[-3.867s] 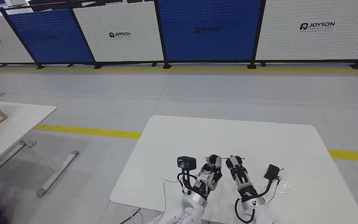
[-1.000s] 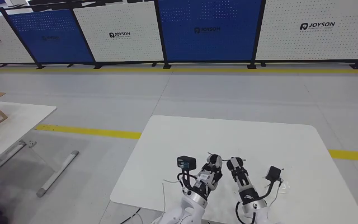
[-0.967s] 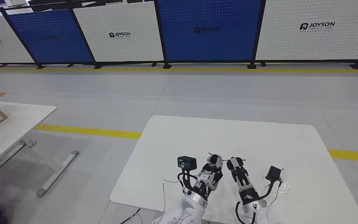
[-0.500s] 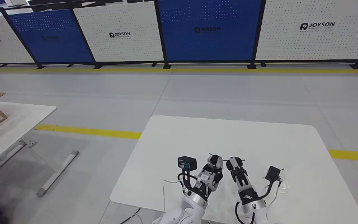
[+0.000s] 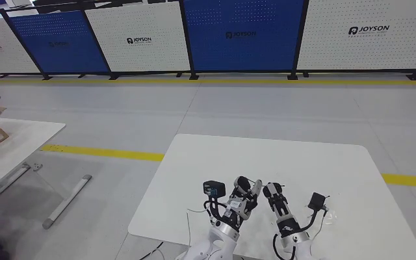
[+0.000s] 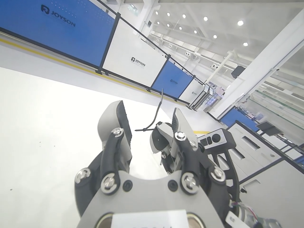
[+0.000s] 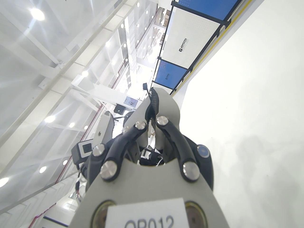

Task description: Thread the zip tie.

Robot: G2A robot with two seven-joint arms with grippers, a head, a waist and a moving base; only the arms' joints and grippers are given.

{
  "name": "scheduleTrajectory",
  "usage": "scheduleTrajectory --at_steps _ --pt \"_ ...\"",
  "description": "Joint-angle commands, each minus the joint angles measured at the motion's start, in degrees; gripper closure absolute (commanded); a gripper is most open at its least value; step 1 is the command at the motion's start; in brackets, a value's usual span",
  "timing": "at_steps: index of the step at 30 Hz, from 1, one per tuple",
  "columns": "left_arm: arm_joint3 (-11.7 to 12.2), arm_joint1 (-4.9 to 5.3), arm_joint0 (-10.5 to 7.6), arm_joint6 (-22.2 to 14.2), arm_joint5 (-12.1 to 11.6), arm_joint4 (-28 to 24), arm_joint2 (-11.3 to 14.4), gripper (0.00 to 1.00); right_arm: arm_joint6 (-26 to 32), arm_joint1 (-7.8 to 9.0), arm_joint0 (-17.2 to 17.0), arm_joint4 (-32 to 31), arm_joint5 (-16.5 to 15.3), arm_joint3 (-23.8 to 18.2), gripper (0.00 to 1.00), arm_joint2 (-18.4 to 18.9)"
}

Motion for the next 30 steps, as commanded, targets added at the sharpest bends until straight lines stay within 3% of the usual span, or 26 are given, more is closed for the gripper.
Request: scheduleTrajectory --at_steps 1,16,18,19,20,30 --pt "0.0 -0.04 -0.03 0.0 0.0 0.0 -0.1 0.98 0.0 -0.01 0.0 0.0 -0.1 0.0 1.00 0.0" --pt "-0.9 -0.30 0.51 -1.1 -0.2 -0.2 0.1 1.00 0.6 0.03 -0.3 -0.4 0.4 -0.6 1.00 0.4" --pt "-1.0 -0.33 0.57 -1.4 0.2 -0.1 0.0 1.00 0.8 0.04 -0.3 -0.3 0.3 -0.6 0.61 0.5" --pt "-1.1 -0.36 0.57 -1.4 0.5 -0.1 0.0 1.00 1.0 0.05 -0.3 -0.3 0.3 -0.6 0.16 0.5" --pt "-1.1 -0.42 0.53 -1.5 0.9 -0.2 0.1 1.00 1.0 0.07 -0.3 -0.4 0.1 -0.6 0.00 0.6" --pt "-1.4 -1.37 -0.16 -0.5 6.6 -3.4 0.2 1.00 1.1 0.32 -1.5 -1.3 -2.7 -0.5 0.00 1.5"
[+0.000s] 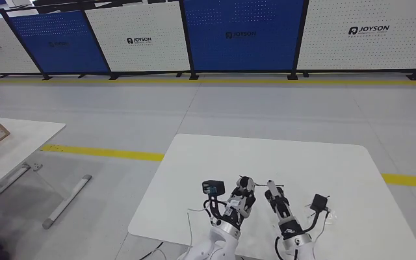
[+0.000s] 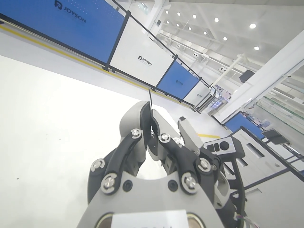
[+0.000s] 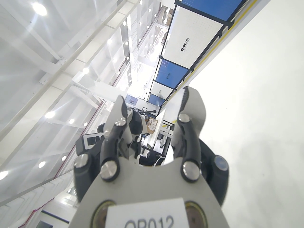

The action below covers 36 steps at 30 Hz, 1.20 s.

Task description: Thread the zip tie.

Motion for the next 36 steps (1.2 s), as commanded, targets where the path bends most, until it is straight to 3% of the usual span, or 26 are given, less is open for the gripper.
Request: scheduleTrajectory --at_steps 1,5,15,23,26,36 --pt "-0.3 -0.28 -0.14 0.6 1.2 -1.5 -0.1 1.00 -0.1 0.07 -0.4 0.0 -0.5 -0.1 0.00 0.4" --pt "-0.4 -0.64 -0.24 0.6 0.7 -4.3 0.1 1.00 -0.1 0.17 -1.0 -0.2 -0.9 -0.1 0.00 0.7" --pt "-0.4 -0.65 -0.23 0.4 0.6 -4.6 0.1 1.00 -0.1 0.17 -1.0 -0.2 -0.9 -0.1 0.00 0.7" --pt "-2.5 -1.65 0.39 0.0 0.0 -20.0 -2.3 1.00 -1.2 0.35 -0.4 -7.1 1.9 -0.1 0.00 0.8" --pt "-3.1 -2.02 0.45 0.5 -0.5 -25.3 -3.3 1.00 -1.4 0.52 -0.4 -12.9 5.3 -0.8 0.00 0.7" --pt "-3.0 -2.14 0.10 1.0 -1.2 -26.2 -3.8 1.00 -1.6 0.52 -0.4 -14.3 6.4 -1.1 0.00 0.4"
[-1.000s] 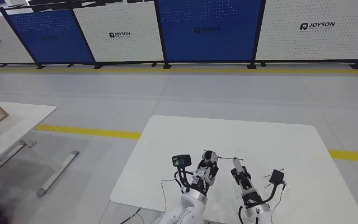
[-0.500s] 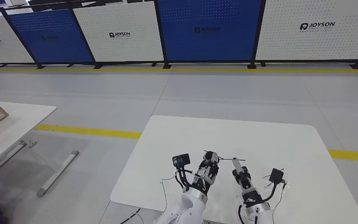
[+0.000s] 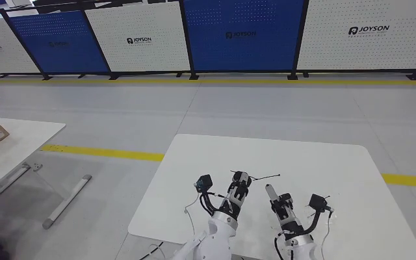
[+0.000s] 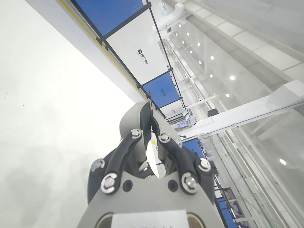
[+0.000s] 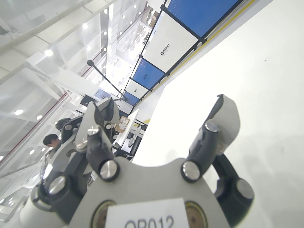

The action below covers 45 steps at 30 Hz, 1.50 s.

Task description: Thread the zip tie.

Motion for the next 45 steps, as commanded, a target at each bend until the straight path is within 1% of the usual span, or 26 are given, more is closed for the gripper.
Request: scheduleTrajectory --at_steps 1,2,4,6,8,10,11,15,24,25,26,27,28,30,32,39,41,43,45 --pt "0.0 -0.01 0.03 -0.1 -0.1 -0.2 0.0 1.00 -0.2 0.10 0.4 -2.3 0.2 0.1 0.00 0.2" --pt "0.1 -0.07 0.11 -0.3 -0.1 -1.3 -0.2 1.00 -0.5 0.22 0.6 -5.3 0.3 0.2 0.00 0.2" --pt "-0.4 -0.21 0.19 -0.2 0.3 -3.2 -0.6 1.00 -1.2 0.33 0.6 -8.1 -0.4 0.2 0.00 0.1" --pt "-0.9 -0.33 0.25 -0.1 0.6 -4.6 -1.0 1.00 -1.7 0.50 0.6 -11.3 -0.2 0.2 0.00 0.5" --pt "-1.6 -0.47 0.53 -0.4 0.7 -7.4 -1.4 1.00 -1.4 0.81 0.6 -16.7 0.5 0.3 0.00 0.8" --pt "-2.2 -0.55 0.60 -0.8 0.9 -9.8 -2.2 1.00 -0.6 0.97 0.4 -19.8 0.8 0.3 0.00 0.5" --pt "-2.3 -0.59 0.63 -1.2 0.9 -10.7 -2.4 1.00 -0.2 1.03 0.4 -20.6 0.8 0.4 0.00 0.5" --pt "-2.8 -0.55 0.49 -5.2 1.1 -14.1 -2.8 1.00 0.8 1.41 1.5 -28.3 0.5 2.0 0.00 0.2" --pt "-2.8 -0.55 0.49 -5.2 1.1 -14.1 -2.8 1.00 0.7 1.41 1.5 -28.5 0.5 2.1 0.00 0.2" --pt "-2.6 -0.56 0.52 -5.3 1.0 -14.3 -2.8 1.00 0.2 1.43 1.7 -29.7 1.4 2.3 0.00 0.4" --pt "-2.4 -0.59 0.42 -5.4 1.0 -14.7 -2.8 1.00 -1.4 1.40 2.0 -33.4 4.0 2.7 0.00 0.2" --pt "-2.2 -0.65 0.39 -5.3 1.1 -15.2 -2.8 1.00 -2.4 1.28 2.2 -35.1 5.5 3.0 0.00 -0.4" --pt "-2.2 -0.74 0.39 -5.5 1.2 -16.5 -2.7 1.00 -3.0 1.17 2.5 -35.9 6.2 3.3 0.00 -1.1" --pt "-2.1 -0.86 0.03 -5.7 1.5 -18.3 -3.0 1.00 -3.8 1.06 3.3 -38.2 5.9 4.1 0.00 -2.2" --pt "-2.0 -0.97 -0.18 -5.3 1.5 -19.1 -3.0 1.00 -3.7 1.00 3.8 -38.6 5.4 4.5 0.00 -2.6" --pt "-1.9 -1.00 -0.27 -5.1 1.5 -19.2 -3.0 1.00 -3.7 1.00 3.9 -38.6 5.3 4.6 0.00 -2.7" --pt "-1.5 -1.02 -0.34 -5.2 1.1 -19.4 -3.0 1.00 -4.0 0.92 3.9 -36.8 4.6 4.5 0.00 -2.6" --pt "-1.3 -1.11 -0.49 -4.8 1.2 -19.6 -2.7 1.00 -5.0 0.87 3.9 -34.3 3.2 4.9 0.00 -2.0" --pt "-1.3 -1.19 -0.60 -4.4 1.5 -19.8 -2.5 1.00 -4.7 0.88 4.1 -33.5 2.6 5.2 0.00 -1.6"
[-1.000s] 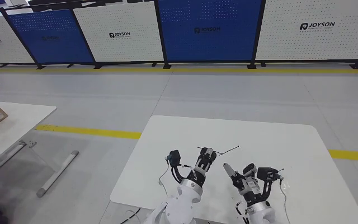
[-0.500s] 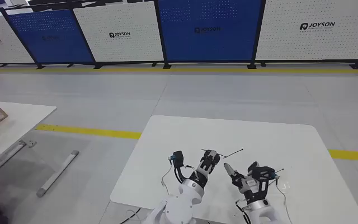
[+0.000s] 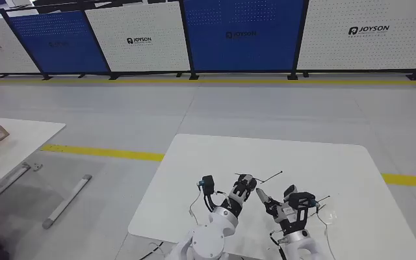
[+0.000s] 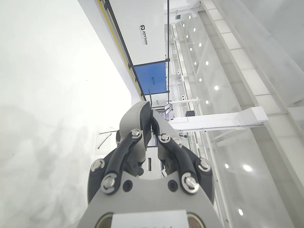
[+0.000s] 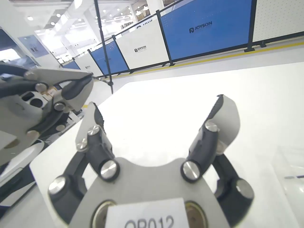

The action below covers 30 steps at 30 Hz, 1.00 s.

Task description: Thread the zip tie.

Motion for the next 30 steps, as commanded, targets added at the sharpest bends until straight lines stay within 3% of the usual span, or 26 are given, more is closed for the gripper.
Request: scheduleTrajectory --at_steps 1,2,7,19,30 --pt "0.0 -0.08 -0.09 0.6 0.4 -0.1 0.2 1.00 0.6 0.01 0.2 0.8 -0.6 0.3 0.00 0.2" --pt "-0.1 -0.13 -0.14 0.9 0.6 -0.3 0.2 1.00 1.0 0.01 0.4 1.1 -0.8 0.5 0.01 0.3" --pt "-0.6 -0.32 -0.29 2.0 1.4 -0.5 0.7 1.00 2.8 -0.06 1.4 1.3 -1.3 1.2 0.51 0.0" --pt "-0.1 -0.55 -0.70 2.9 2.3 0.2 1.3 1.00 3.4 -0.03 1.6 1.2 -4.4 0.6 0.40 -0.8" --pt "0.6 -0.76 -0.96 3.4 2.7 2.1 2.6 1.00 2.6 0.00 1.4 0.6 -3.8 0.0 0.60 -0.6"
